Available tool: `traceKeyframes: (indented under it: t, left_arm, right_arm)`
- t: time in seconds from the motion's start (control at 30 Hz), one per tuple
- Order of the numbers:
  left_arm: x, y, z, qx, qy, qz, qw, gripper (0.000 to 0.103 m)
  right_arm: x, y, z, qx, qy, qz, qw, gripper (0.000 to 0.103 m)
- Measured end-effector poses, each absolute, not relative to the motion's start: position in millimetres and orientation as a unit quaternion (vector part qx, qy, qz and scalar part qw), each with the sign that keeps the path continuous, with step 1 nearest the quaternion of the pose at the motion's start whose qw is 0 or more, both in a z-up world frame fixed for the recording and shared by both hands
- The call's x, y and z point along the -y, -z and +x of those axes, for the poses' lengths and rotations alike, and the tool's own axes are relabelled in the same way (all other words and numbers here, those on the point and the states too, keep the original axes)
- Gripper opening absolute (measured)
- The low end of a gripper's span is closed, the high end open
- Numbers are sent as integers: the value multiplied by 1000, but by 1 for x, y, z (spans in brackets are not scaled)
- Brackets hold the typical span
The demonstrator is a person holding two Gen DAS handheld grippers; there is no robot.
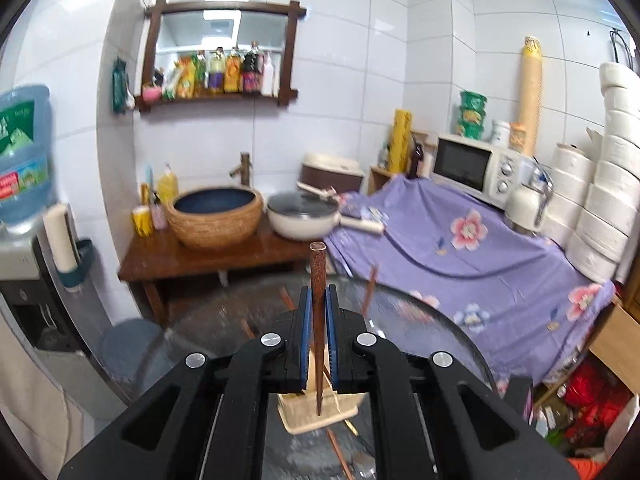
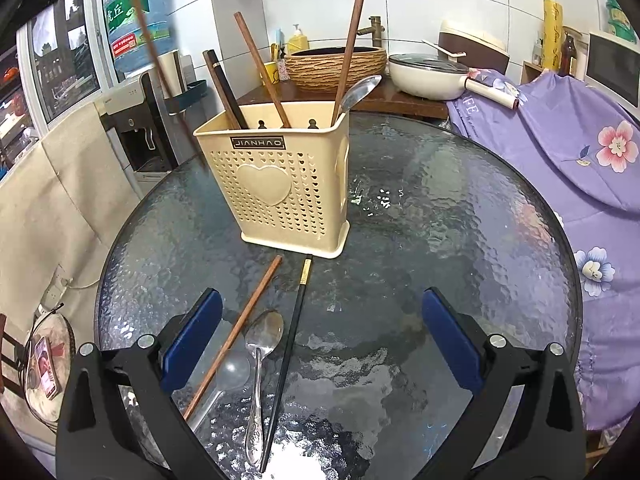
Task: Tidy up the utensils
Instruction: 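Lift the wooden chopstick and lower it into the basket with the left tool, then open the left tool to release the chopstick into the basket, then lower the right tool onto the black gold-tipped chopstick and close it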
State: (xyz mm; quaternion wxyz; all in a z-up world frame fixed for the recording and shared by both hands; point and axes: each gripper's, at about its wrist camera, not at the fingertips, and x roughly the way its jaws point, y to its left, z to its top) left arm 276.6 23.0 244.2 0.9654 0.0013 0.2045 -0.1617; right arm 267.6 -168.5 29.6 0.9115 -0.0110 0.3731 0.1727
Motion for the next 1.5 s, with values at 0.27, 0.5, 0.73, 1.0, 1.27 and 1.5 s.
traceKeyframes:
  t: [0.27, 0.5, 0.73, 1.0, 1.27, 1.5]
  left_arm:
    - [-26, -250, 316, -205, 133, -25, 969, 7]
    - [-23, -183, 346, -272, 131, -44, 952, 7]
    - [-25, -130, 362, -321, 135, -61, 935, 7]
    - [-19, -111, 353, -328, 127, -33, 936, 51]
    - [-15, -86, 288, -296, 103, 40, 949, 93]
    - [-21, -14, 249, -369, 132, 29, 919, 84]
  right_arm:
    - [170, -25, 264, -377, -175, -12, 909, 98]
    - [172, -18, 262, -383, -174, -9, 907, 98]
    - [174, -12, 265, -388, -169, -5, 906, 98]
    - [177, -6, 270, -392, -153, -6, 907, 98]
    - [185, 6, 283, -408, -132, 5, 903, 98]
    - [168, 26, 289, -431, -144, -4, 891, 93]
